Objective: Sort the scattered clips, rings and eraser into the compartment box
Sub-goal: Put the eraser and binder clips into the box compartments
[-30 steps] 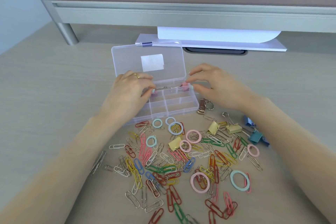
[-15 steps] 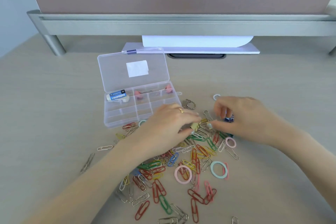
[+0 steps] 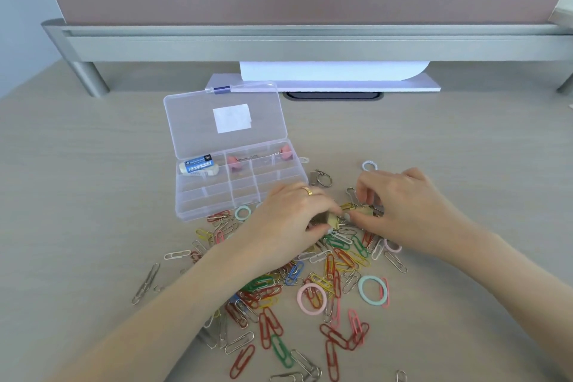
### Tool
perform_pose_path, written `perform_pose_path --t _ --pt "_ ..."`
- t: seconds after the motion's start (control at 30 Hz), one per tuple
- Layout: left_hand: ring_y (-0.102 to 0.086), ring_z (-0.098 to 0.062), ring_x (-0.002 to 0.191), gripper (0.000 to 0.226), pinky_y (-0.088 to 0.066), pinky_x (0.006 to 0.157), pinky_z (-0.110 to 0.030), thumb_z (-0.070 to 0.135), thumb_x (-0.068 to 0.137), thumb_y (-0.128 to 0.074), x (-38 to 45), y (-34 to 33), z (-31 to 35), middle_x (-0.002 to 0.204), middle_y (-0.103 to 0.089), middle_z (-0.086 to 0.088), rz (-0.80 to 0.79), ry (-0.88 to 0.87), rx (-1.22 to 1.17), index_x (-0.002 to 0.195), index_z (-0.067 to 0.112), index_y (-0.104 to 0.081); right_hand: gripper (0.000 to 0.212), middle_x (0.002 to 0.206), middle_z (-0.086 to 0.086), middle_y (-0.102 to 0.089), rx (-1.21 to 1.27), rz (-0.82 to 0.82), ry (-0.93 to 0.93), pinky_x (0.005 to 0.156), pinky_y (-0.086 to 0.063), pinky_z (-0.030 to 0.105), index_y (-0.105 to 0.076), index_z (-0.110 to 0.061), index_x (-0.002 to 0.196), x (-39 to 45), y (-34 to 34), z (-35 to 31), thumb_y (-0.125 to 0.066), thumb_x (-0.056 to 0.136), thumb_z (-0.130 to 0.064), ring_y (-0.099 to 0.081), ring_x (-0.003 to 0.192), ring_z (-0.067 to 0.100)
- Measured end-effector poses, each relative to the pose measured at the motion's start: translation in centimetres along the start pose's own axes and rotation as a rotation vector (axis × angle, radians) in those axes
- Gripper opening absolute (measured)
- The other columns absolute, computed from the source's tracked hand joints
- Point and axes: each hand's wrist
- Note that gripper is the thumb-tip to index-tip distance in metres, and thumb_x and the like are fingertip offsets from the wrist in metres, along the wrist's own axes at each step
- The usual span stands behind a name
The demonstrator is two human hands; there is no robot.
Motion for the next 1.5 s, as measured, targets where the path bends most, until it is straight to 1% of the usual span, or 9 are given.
perform_pose_path --t 0.3,0.4,0.5,0.6,0.7,0.77,0.93,1.37,1.5 --pt "-0.055 -0.006 0.088 0.011 -0.043 0.082 -0.027 0.033 0.079 -0.064 -0.4 5.3 -1.9 0.094 -0.064 0.008 0.016 0.174 -0.169 0.086 0.04 -0.065 0.017 0.088 -0.009 -0.064 0.279 -0.048 -0.108 0.073 -0.048 0.029 -0.05 -0.028 0.072 0.1 1.7 -0.2 -0.067 0.07 -0.029 -0.062 0.077 0.007" --pt "-0.058 -0.01 0.083 0.009 -0.045 0.078 -0.029 0.035 0.079 -0.063 -0.4 6.6 -3.1 0.086 -0.061 0.009 0.139 0.269 -0.197 0.081 0.043 -0.065 0.017 0.087 -0.013 -0.063 0.37 -0.027 -0.113 0.067 -0.042 0.011 -0.052 -0.028 0.071 0.4 2.5 0.3 -0.068 0.072 -0.021 -0.059 0.076 -0.004" --pt "-0.054 -0.011 0.079 0.012 -0.038 0.07 -0.026 0.023 0.081 -0.062 0.0 6.5 -4.2 0.084 -0.064 0.01 0.339 0.324 -0.2 0.086 0.031 -0.069 0.014 0.081 -0.014 -0.063 0.419 0.008 -0.074 0.07 -0.039 0.009 -0.055 -0.029 0.074 1.7 3.2 0.4 -0.065 0.073 -0.019 -0.057 0.081 -0.005" --pt "-0.053 -0.016 0.081 0.014 -0.039 0.074 -0.024 0.012 0.081 -0.063 0.3 5.2 -5.3 0.096 -0.07 0.0 0.404 0.277 -0.022 0.09 0.018 -0.071 0.011 0.083 -0.017 -0.064 0.476 0.01 -0.005 0.073 -0.04 0.009 -0.06 -0.025 0.081 3.7 3.2 -0.2 -0.065 0.077 -0.016 -0.055 0.083 -0.012" --pt "-0.057 -0.022 0.085 0.014 -0.048 0.079 -0.035 0.009 0.079 -0.065 0.4 4.1 -6.0 0.097 -0.071 -0.003 0.398 0.234 0.02 0.089 0.014 -0.072 0.011 0.09 -0.014 -0.063 0.417 0.032 0.099 0.076 -0.036 0.003 -0.064 -0.019 0.087 6.0 2.4 -1.0 -0.063 0.081 -0.01 -0.052 0.081 -0.018" --pt "-0.058 -0.023 0.087 0.015 -0.049 0.08 -0.036 0.008 0.078 -0.065 0.3 4.0 -6.3 0.098 -0.071 -0.003 0.398 0.24 0.018 0.09 0.014 -0.072 0.011 0.093 -0.003 -0.064 0.353 0.054 0.174 0.077 -0.036 0.004 -0.066 -0.015 0.09 7.5 1.7 -1.5 -0.062 0.082 -0.008 -0.054 0.08 -0.008" --pt "-0.059 -0.022 0.091 0.017 -0.045 0.081 -0.028 0.006 0.079 -0.062 0.3 3.8 -7.0 0.101 -0.069 -0.003 0.372 0.269 0.019 0.092 0.013 -0.072 0.015 0.101 0.006 -0.065 0.218 0.039 0.288 0.086 -0.043 0.033 -0.069 -0.011 0.094 9.8 0.1 -2.8 -0.059 0.083 -0.009 -0.058 0.094 0.02" --pt "-0.059 -0.023 0.088 0.015 -0.047 0.077 -0.035 0.012 0.084 -0.056 0.0 4.2 -7.5 0.1 -0.066 0.0 0.269 0.24 0.105 0.086 0.011 -0.071 0.024 0.121 -0.002 -0.06 0.231 -0.029 0.296 0.09 -0.037 0.021 -0.066 -0.015 0.11 9.3 -1.4 -2.2 -0.053 0.089 -0.015 -0.055 0.106 0.013" --pt "-0.058 -0.023 0.088 0.017 -0.046 0.077 -0.033 0.012 0.085 -0.054 0.0 4.2 -7.4 0.101 -0.066 -0.001 0.261 0.236 0.111 0.089 0.011 -0.07 0.031 0.134 -0.005 -0.049 0.22 -0.054 0.264 0.1 -0.037 0.028 -0.058 -0.018 0.121 8.3 -1.8 -2.3 -0.047 0.091 -0.016 -0.048 0.118 0.013"
Point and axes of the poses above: each hand's wrist, its own x-axis towards the middle knuckle, its own y-axis out of the back of the hand, z = x × y
